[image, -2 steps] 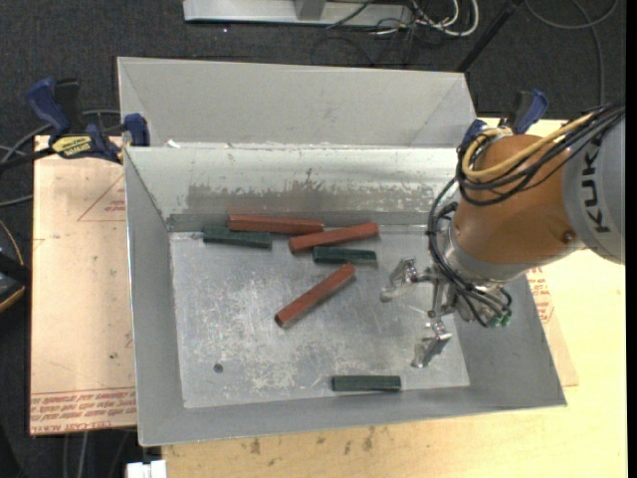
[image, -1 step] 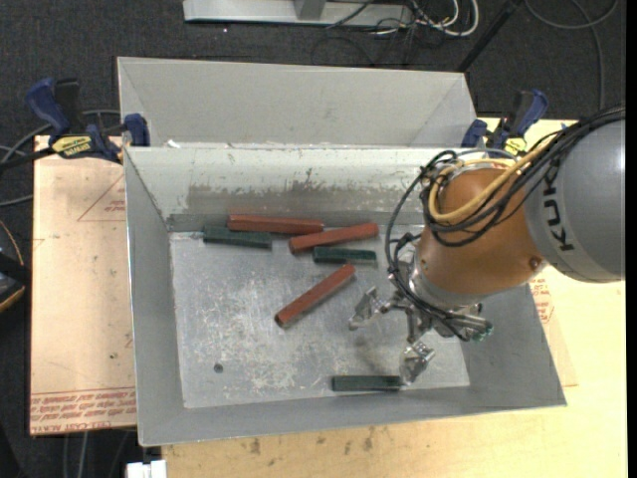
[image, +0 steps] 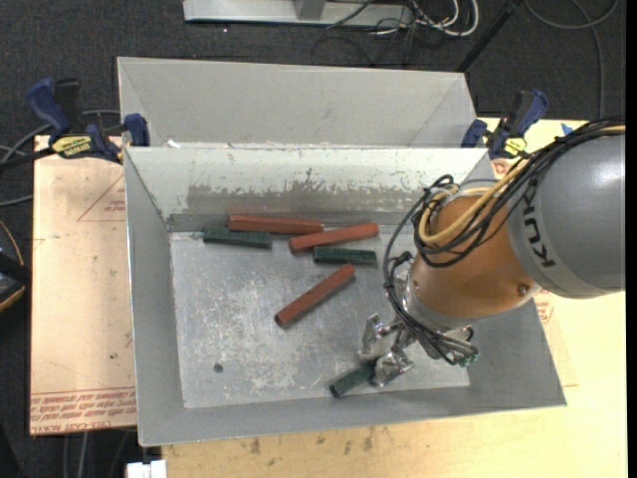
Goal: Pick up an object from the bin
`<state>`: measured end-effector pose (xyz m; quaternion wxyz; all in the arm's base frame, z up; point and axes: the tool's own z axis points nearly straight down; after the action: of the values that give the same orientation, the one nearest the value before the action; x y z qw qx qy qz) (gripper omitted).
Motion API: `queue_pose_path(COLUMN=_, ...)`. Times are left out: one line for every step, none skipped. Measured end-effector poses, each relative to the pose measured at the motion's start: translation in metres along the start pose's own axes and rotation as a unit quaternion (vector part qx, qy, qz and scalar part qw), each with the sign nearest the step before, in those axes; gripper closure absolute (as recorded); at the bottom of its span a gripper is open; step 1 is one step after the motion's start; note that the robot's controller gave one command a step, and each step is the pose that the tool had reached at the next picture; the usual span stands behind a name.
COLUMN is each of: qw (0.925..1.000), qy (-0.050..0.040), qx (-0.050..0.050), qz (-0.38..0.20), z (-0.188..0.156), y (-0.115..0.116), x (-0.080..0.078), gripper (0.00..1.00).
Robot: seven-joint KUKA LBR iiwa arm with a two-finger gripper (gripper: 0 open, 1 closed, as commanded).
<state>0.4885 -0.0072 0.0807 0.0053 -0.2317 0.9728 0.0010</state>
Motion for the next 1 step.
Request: queue_pose_path(qw=1.0000, qy=0.0000, qx=0.000, qz=0.000, z=0.0000, y=0.0000, x=0.0000, gripper=1.00)
